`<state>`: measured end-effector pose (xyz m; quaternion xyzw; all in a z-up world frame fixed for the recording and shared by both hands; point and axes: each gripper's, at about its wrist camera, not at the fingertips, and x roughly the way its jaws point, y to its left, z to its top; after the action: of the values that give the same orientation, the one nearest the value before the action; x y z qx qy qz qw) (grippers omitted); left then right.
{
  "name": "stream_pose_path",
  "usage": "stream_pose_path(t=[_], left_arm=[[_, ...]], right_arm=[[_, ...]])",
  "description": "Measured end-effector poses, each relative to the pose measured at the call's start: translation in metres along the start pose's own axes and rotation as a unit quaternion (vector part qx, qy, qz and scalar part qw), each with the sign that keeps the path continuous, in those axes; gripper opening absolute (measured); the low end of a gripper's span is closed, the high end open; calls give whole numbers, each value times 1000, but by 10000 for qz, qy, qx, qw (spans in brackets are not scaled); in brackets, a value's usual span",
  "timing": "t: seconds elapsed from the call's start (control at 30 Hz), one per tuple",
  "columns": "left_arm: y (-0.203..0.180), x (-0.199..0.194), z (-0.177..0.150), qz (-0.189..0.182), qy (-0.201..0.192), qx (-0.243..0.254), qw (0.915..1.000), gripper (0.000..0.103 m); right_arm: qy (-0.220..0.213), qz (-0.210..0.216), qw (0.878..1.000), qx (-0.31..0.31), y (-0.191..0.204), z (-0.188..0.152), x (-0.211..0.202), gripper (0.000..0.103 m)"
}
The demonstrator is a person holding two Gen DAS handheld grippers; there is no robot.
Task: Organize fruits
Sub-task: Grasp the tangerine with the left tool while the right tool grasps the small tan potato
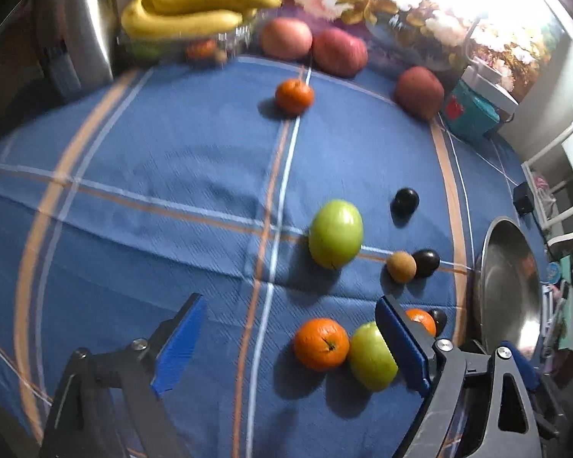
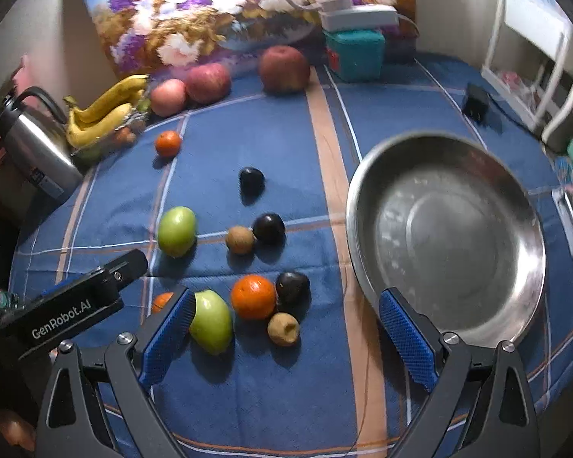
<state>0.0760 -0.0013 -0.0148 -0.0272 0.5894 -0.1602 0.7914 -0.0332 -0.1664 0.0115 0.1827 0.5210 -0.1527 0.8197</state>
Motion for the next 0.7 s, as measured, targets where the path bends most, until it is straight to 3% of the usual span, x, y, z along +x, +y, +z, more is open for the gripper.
stream_pose_path(t=[0.07, 0.23, 0.43, 0.7], left_arm=[[-1, 7, -4, -92, 173, -46, 9998, 85], [3, 18, -11, -408, 485, -292, 9976, 70], [1, 24, -16, -574, 606, -359, 9959, 49], [8, 18, -23, -679, 731, -485, 9938, 39]], right_arm=[[48, -42, 10000, -3, 0, -3, 4, 76], [353, 142, 9992, 105, -3, -10, 21, 57], [606, 207, 9977, 206, -8, -17, 35, 47], [772, 246, 9964, 256, -10, -22, 44, 36]])
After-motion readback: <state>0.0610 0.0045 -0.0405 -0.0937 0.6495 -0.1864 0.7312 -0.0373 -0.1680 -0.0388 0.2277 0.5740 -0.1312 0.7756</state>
